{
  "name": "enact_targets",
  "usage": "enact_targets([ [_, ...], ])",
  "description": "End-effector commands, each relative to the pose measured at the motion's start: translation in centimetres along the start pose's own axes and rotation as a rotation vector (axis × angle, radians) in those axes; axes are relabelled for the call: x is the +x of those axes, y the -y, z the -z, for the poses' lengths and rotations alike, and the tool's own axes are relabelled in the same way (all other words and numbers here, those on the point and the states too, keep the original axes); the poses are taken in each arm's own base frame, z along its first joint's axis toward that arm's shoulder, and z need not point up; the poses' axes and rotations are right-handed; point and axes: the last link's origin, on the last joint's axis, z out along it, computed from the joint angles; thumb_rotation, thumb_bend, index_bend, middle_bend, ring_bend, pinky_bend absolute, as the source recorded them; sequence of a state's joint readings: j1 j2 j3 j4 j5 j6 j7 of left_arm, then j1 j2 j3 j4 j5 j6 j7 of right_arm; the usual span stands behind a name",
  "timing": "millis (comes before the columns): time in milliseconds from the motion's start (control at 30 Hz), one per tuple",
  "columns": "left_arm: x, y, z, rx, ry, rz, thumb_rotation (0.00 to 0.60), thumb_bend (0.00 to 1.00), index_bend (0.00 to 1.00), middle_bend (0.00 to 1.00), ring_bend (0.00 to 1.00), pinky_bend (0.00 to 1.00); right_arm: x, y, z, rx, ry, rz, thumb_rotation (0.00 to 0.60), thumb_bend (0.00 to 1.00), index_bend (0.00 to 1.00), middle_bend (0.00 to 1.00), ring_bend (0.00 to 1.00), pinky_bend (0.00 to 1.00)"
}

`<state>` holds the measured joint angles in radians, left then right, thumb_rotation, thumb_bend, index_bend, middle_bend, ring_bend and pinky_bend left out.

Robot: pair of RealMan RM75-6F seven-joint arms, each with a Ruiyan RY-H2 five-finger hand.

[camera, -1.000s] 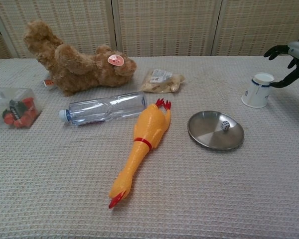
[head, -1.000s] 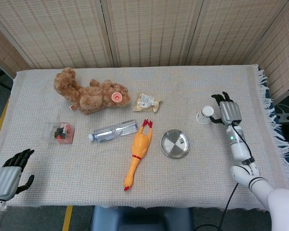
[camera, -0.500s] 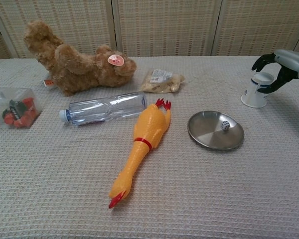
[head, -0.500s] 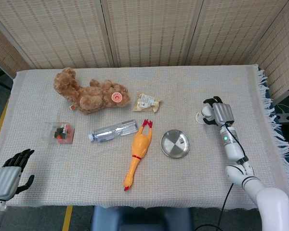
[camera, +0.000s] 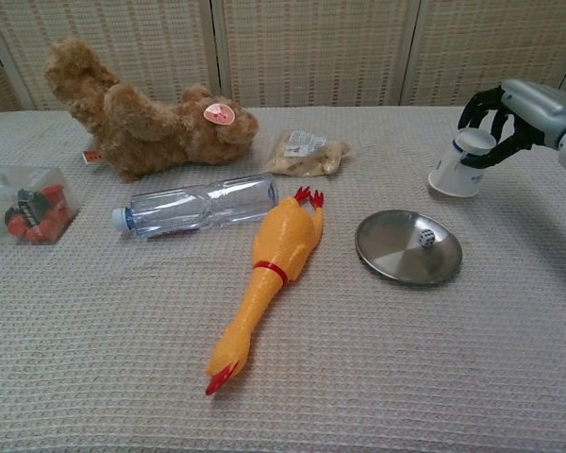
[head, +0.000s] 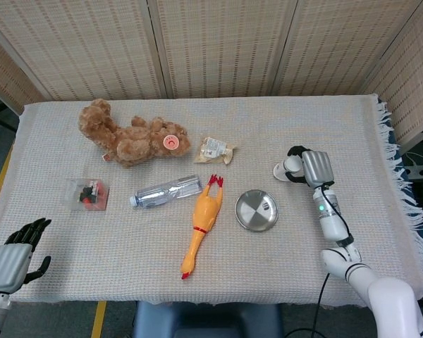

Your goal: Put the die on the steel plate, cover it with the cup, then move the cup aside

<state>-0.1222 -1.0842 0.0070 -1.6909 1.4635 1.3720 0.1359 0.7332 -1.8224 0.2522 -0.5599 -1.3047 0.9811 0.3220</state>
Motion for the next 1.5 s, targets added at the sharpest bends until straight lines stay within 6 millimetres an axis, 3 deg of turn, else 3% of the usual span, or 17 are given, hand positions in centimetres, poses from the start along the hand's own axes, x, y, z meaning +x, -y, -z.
enact_targets([
  [33,0.0,0.0,0.0,0.0,0.001,0.0,0.6,0.4,0.09,0.07,0.1,0.21,-0.1,2.9,2.3,0.119,0.09,-0.075,0.6,0.16,0.65,0.56,0.52,0.76],
  [167,0.1,0.0,0.1,-0.002,0.0,0.003,0.6,0.4,0.09,0.07,0.1,0.21,0.1,4.9,4.0,0.166,0.174,-0.093,0.6,0.17,0.65,0.56,0.52,0.76],
  [400,0.2,0.2,0.1,0.002,-0.005,0.012,0.6,0.4,0.09,0.07,0.1,0.21,-0.4,6.6,4.9,0.203,0.228,-0.111,0.6,0.17,0.65,0.56,0.52,0.76],
  [1033,0.2,0.2,0.0,0.001,-0.002,0.013,0.6,0.4,0.09,0.07,0.1,0.21,-2.4,6.5,5.2,0.207,0.272,-0.101,0.6,0.17,0.65,0.56,0.52,0.77],
  [1333,0.1,0.1,0.1,-0.005,0.001,0.011,0.6,0.4,0.09,0.07,0.1,0.21,-3.2,7.2,6.3,0.201,0.449,-0.275,0.6,0.16,0.65,0.56,0.52,0.79],
  [1500,0.2,0.1,0.1,-0.004,0.001,0.013,0.6,0.4,0.09,0.07,0.1,0.21,-2.8,6.6,5.9,0.234,0.351,-0.147,0.6,0.16,0.65,0.56,0.52,0.79],
])
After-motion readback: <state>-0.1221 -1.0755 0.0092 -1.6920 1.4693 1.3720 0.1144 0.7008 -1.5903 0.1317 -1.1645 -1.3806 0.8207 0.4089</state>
